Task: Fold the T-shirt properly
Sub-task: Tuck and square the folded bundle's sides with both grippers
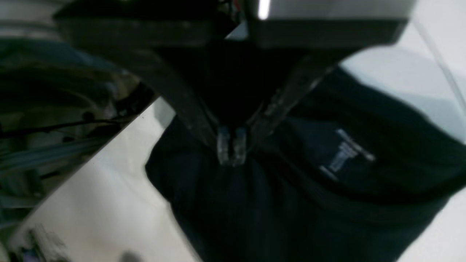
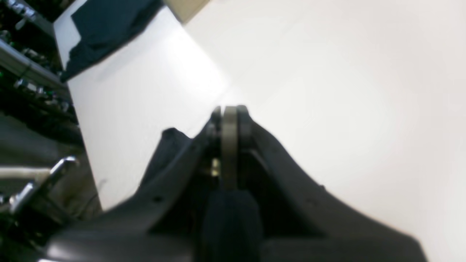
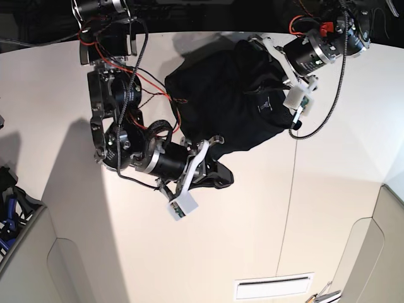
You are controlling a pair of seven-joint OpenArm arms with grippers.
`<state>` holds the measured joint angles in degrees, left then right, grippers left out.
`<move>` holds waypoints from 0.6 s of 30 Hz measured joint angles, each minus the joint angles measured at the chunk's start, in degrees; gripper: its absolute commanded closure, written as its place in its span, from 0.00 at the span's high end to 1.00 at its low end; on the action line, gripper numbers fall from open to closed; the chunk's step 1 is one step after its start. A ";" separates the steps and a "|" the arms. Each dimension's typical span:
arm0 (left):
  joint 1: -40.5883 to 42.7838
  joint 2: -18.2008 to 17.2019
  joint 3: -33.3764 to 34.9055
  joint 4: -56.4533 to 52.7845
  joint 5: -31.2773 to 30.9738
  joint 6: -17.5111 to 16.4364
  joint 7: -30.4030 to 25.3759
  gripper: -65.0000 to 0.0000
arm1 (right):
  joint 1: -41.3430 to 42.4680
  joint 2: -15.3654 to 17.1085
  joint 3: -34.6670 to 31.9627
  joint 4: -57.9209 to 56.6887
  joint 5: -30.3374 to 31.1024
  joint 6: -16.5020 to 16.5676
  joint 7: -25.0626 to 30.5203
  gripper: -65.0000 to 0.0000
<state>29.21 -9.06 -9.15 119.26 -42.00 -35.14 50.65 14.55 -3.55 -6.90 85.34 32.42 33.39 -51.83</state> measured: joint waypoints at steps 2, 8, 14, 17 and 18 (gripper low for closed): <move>-0.07 -0.15 2.14 -1.84 2.29 0.42 -0.61 0.00 | 2.19 0.02 -1.11 -5.79 -0.17 -0.02 0.72 0.00; -0.22 0.02 4.59 -8.59 5.57 0.42 -1.60 0.00 | 6.05 0.07 -1.90 -18.49 -2.03 0.07 2.10 0.00; -3.93 0.04 4.59 -13.70 11.02 4.07 -2.97 0.00 | 5.20 0.24 -1.90 -19.96 -1.90 0.04 1.57 0.00; -6.73 0.02 4.59 -14.71 14.34 5.81 -3.61 0.00 | 4.13 0.87 -1.86 -19.96 0.61 0.02 -0.72 0.00; -7.61 0.04 4.59 -14.71 15.87 6.21 -3.63 0.00 | 3.63 1.11 -1.86 -19.80 1.66 0.11 -1.92 0.00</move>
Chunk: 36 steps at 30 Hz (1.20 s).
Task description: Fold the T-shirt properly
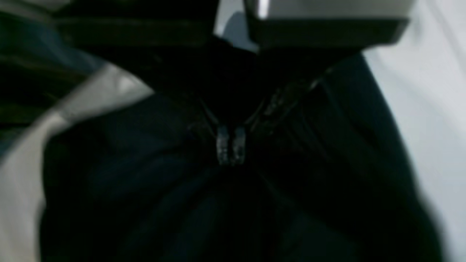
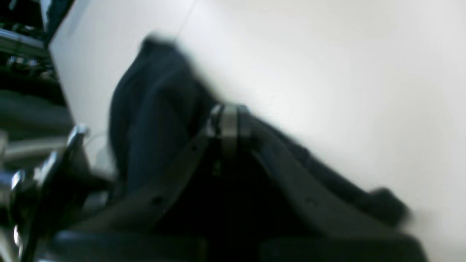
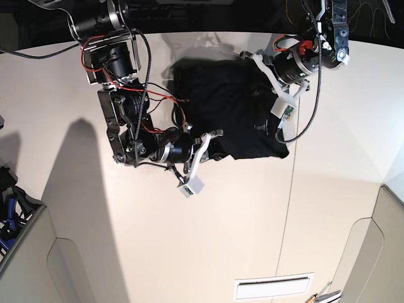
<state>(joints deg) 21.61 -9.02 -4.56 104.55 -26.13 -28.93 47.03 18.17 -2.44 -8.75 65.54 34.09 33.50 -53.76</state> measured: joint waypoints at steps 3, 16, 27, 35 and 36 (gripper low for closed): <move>-1.64 -0.04 -0.02 -0.04 3.06 0.28 -0.39 0.00 | -2.29 1.66 0.00 2.08 4.13 0.44 -0.81 0.00; -5.25 -0.17 -0.22 -0.81 7.45 4.52 -3.74 0.00 | -19.78 7.52 0.13 21.99 13.27 0.57 -7.43 0.00; -7.32 -0.20 -0.22 4.55 6.60 5.99 -1.99 0.00 | -21.18 7.37 8.68 29.22 13.18 0.61 -8.92 0.00; -0.66 -2.58 -1.66 15.93 3.85 6.73 -1.07 0.00 | -22.86 7.34 16.76 34.10 19.93 0.85 -13.64 0.00; 0.74 -2.54 -2.01 17.27 2.64 6.60 -0.76 0.00 | -23.52 7.34 16.92 34.93 21.38 0.98 -14.34 0.00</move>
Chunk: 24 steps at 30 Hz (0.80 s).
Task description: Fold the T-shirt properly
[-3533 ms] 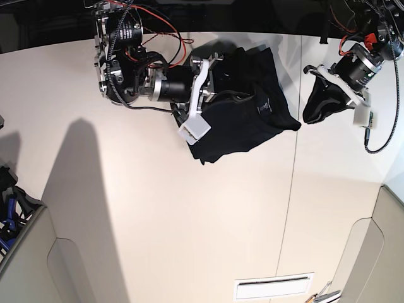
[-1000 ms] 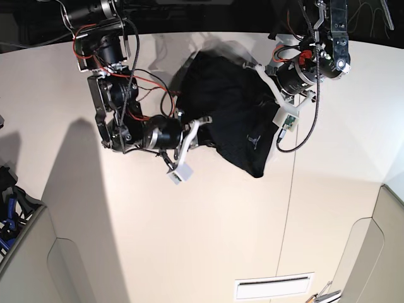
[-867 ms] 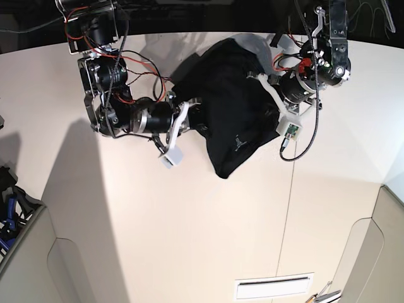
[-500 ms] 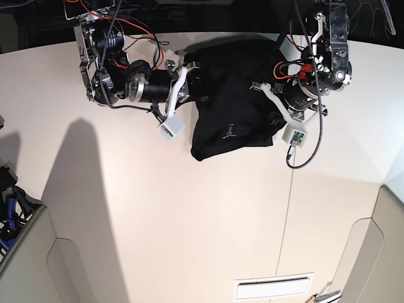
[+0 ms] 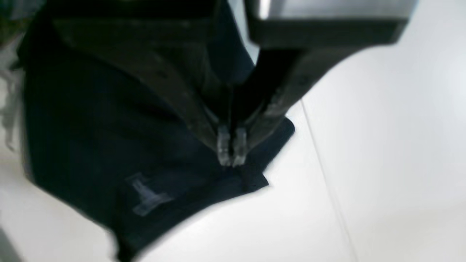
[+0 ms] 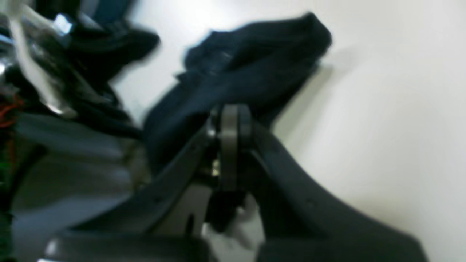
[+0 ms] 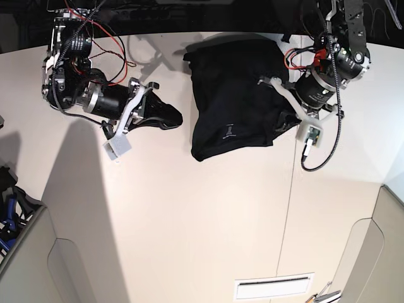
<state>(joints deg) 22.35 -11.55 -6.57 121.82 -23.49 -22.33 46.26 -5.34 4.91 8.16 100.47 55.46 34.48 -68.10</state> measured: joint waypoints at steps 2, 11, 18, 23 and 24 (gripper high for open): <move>2.86 0.09 -0.33 2.60 -1.27 -0.09 0.26 0.00 | -1.29 0.00 0.02 1.64 0.96 0.24 -1.49 0.00; 15.30 0.00 -2.49 8.96 -0.98 -0.39 -0.02 0.00 | -11.08 0.07 -0.02 11.21 -0.17 0.31 -1.75 0.00; 24.13 0.02 -9.57 8.96 -0.87 -0.39 1.20 0.00 | -20.44 6.64 -0.04 12.68 -0.76 0.37 -1.75 0.00; 32.33 -0.07 -13.14 8.85 -0.90 -0.35 0.96 0.00 | -27.85 11.63 -0.07 12.76 -1.57 0.37 -1.68 0.00; 33.77 -0.07 -13.40 8.50 -0.85 -0.39 0.85 0.00 | -29.29 12.46 -0.04 12.74 -2.47 0.33 -1.51 0.00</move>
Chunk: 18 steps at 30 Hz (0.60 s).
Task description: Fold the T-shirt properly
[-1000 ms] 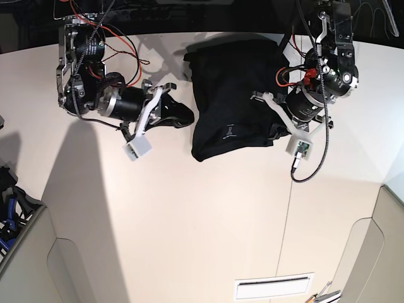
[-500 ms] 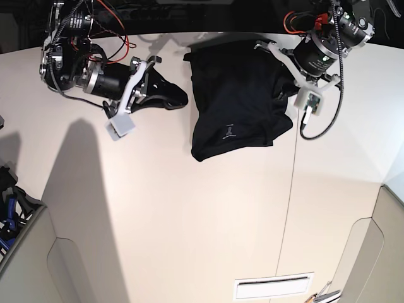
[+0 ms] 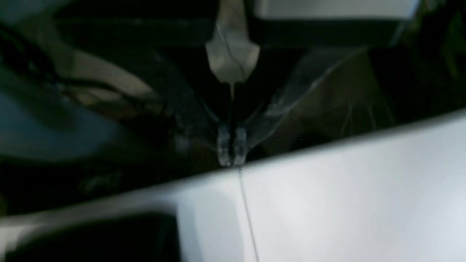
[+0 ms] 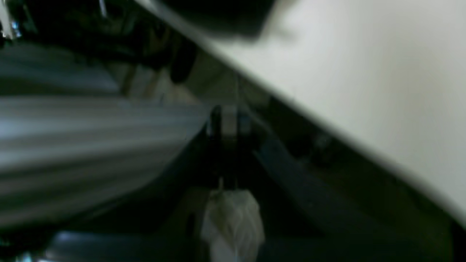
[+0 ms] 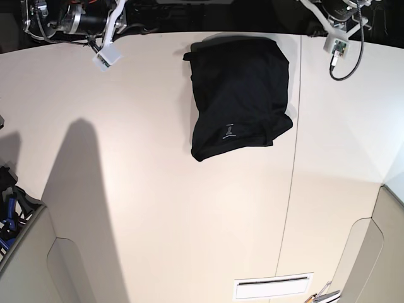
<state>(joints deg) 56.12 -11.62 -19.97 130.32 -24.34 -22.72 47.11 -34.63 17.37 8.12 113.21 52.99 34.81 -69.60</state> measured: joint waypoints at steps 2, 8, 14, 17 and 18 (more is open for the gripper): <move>2.14 0.04 -0.02 -1.40 0.09 0.00 0.00 0.00 | -2.73 1.68 -0.02 -0.04 -1.49 0.02 0.07 0.00; 3.19 0.00 0.02 -13.29 -1.99 -3.34 -0.76 0.00 | -9.68 7.08 -0.04 -0.46 -6.36 -0.15 3.48 0.00; 3.17 -3.39 0.11 -28.85 -1.84 -3.39 -7.74 0.00 | -12.98 11.39 -0.11 -5.42 -6.58 -0.24 4.31 0.00; 2.91 -4.61 0.07 -34.29 -1.95 -3.34 -9.84 0.00 | -13.09 11.82 -0.15 -10.05 -6.25 -0.20 4.46 0.00; 2.91 -4.59 0.07 -35.74 -1.84 -3.32 -9.99 0.00 | -13.07 11.82 -0.15 -11.96 -6.14 -0.17 4.72 0.00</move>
<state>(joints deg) 59.02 -16.21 -19.90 94.59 -26.17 -26.04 37.12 -47.70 29.19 7.97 101.25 46.85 34.63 -64.88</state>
